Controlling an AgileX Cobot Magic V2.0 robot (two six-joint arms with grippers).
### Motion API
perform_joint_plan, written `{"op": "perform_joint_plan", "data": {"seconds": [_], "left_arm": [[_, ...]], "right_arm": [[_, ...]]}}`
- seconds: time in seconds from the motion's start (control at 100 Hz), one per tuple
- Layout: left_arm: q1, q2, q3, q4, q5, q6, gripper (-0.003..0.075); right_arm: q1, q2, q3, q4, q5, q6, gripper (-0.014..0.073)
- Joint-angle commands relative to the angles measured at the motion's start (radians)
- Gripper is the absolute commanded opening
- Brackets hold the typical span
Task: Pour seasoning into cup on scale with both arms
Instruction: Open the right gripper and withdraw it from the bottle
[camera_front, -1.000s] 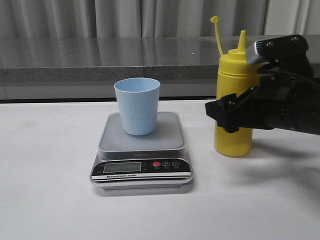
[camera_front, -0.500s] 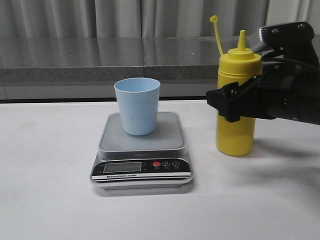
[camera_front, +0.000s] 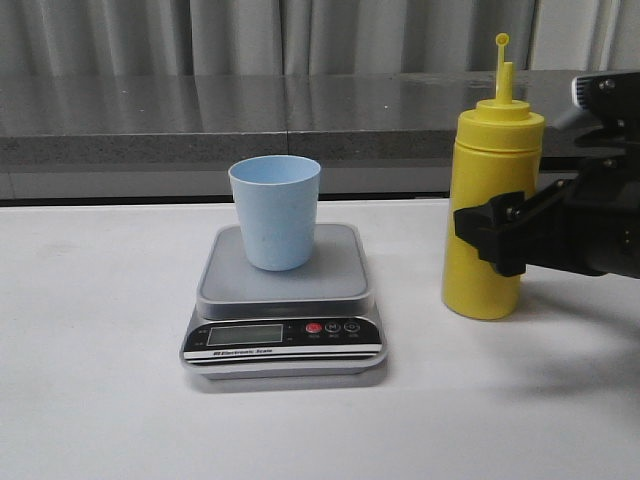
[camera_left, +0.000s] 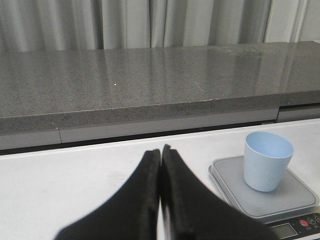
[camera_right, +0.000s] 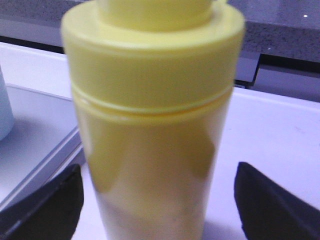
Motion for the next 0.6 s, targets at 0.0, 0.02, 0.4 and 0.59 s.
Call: {"op": "perform_joint_plan", "data": {"seconds": [0.0,0.02,0.4,0.59], "left_arm": [[0.0,0.01,-0.028,-0.003,-0.073,0.002,-0.0018],[0.0,0.01,-0.028,-0.003,-0.073,0.002,-0.0018],[0.0,0.01,-0.028,-0.003,-0.073,0.002,-0.0018],[0.0,0.01,-0.028,-0.003,-0.073,0.002,-0.0018]], "right_arm": [[-0.006,-0.055,0.007,0.015,-0.092,0.0,0.0612],[-0.006,-0.059,0.012,0.016,-0.094,0.0,0.0612],[-0.006,-0.202,0.158,0.099,-0.121,-0.001,0.0612],[-0.006,-0.356,0.187,0.133,-0.041,-0.001,0.0612]]}}
